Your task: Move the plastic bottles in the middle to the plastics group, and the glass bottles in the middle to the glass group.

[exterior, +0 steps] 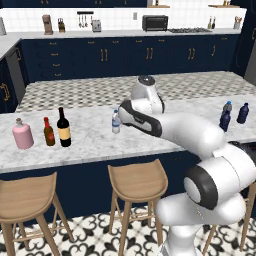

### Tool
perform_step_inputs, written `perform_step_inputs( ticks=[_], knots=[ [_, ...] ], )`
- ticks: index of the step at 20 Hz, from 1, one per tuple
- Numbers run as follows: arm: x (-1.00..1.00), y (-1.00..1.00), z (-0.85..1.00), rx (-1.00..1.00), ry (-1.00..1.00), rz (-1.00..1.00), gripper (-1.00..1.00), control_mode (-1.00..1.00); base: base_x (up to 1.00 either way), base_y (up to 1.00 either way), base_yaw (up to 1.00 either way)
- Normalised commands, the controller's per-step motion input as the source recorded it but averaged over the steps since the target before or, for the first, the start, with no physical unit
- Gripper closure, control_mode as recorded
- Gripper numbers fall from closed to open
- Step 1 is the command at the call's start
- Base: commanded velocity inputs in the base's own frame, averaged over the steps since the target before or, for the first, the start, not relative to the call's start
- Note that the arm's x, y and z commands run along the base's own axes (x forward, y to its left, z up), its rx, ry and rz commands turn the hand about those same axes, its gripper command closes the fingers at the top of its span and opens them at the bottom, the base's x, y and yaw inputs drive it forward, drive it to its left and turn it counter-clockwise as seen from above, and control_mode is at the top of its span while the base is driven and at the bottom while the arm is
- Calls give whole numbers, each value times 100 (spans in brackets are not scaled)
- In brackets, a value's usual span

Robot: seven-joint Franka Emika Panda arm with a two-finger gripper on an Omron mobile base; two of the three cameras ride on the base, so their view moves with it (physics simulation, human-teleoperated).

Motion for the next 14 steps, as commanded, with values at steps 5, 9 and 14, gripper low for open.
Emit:
perform_step_inputs(
  ticks=[5,9,14],
  knots=[
    [51,44,-3,0,33,7,-100,-100,0,0,0],
    [53,0,-12,0,0,0,-100,-100,0,0,0],
    [62,0,-4,0,-1,0,-100,-100,0,0,0]
  ],
)
